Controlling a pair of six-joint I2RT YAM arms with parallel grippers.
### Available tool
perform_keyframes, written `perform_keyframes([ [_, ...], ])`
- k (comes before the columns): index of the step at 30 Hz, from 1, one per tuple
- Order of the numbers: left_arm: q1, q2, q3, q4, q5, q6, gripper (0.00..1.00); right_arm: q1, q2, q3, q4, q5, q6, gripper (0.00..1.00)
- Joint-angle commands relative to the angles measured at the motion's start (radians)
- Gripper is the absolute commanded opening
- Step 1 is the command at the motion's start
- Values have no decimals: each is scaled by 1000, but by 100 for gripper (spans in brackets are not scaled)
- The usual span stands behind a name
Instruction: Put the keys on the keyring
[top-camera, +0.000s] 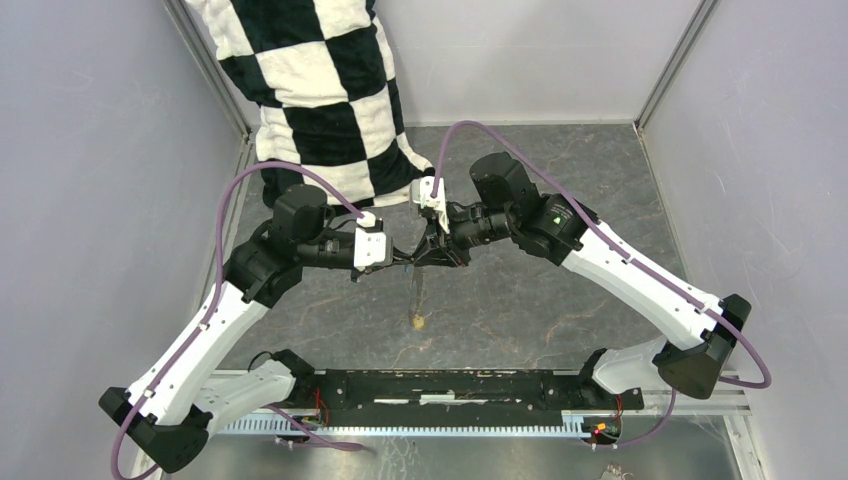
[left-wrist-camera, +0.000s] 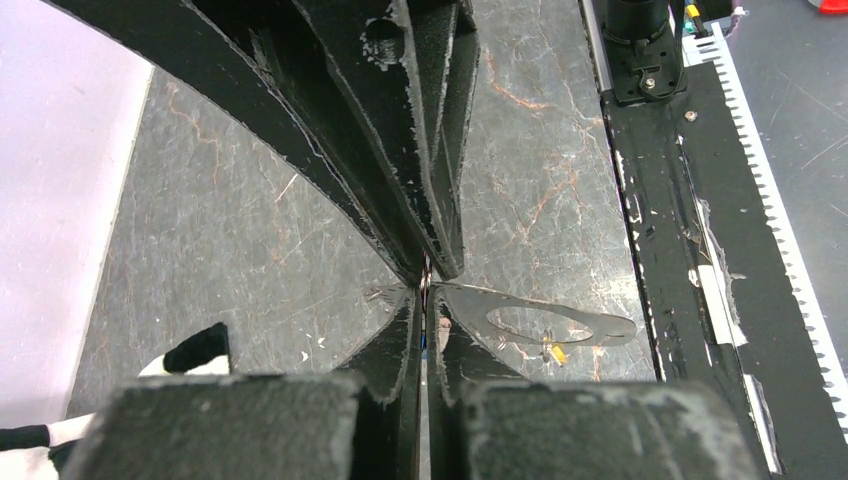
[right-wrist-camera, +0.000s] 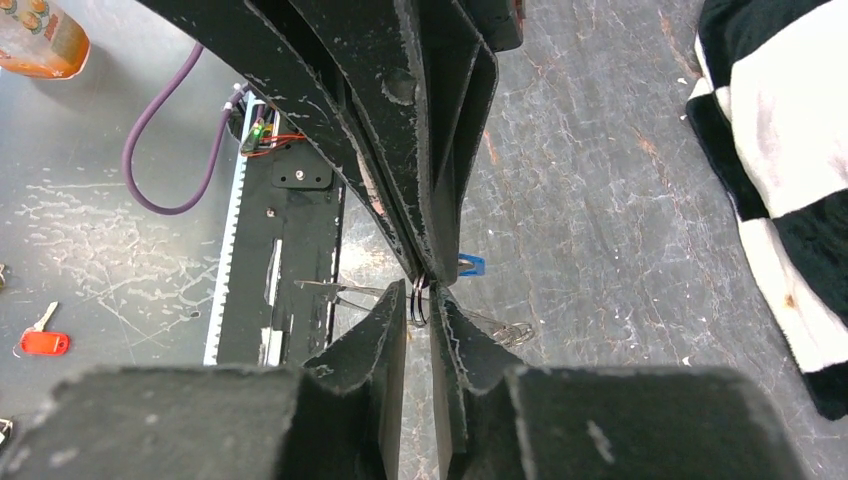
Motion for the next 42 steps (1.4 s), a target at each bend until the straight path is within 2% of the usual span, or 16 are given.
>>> perform_keyframes([
  [1, -5, -20, 1, 59, 24, 4, 2, 5, -4, 36, 64, 1, 17, 17],
  [3, -5, -21, -1, 59, 25, 4, 2, 6, -2, 36, 70, 6, 17, 12],
  [5, -6, -23, -1, 59, 27, 1, 2, 6, -1, 32, 80, 10, 19, 2],
  [10, -6, -23, 14, 59, 42, -6, 5, 4, -13, -4, 117, 37, 38, 0],
  [11, -6, -23, 19, 59, 43, -7, 10, 4, -18, -11, 123, 46, 41, 1],
  [12, -6, -23, 24, 59, 45, -10, 20, 3, -27, -19, 133, 55, 45, 0],
  [15, -7, -26, 34, 59, 49, -23, 37, -7, -54, -53, 179, 77, 73, 0],
  [16, -7, -31, 36, 58, 49, -28, 49, -11, -70, -73, 206, 74, 85, 0],
  [17, -6, -34, 37, 58, 46, -32, 54, -16, -95, -93, 248, 64, 100, 0],
  [20, -6, -47, 27, 98, 6, -88, 60, -31, -176, -222, 429, 30, 180, 0],
  [24, -7, -60, 16, 118, 2, -85, 61, -57, -262, -384, 703, -45, 324, 0],
  [33, -6, -80, 12, 108, 49, 83, 60, -64, -313, -561, 1068, -107, 534, 0],
  [36, -6, -97, 5, 110, 54, 176, 57, -63, -301, -585, 1136, -125, 589, 0],
  [42, -6, -156, -29, 106, 89, 337, 49, -64, -277, -556, 1109, -161, 589, 0],
])
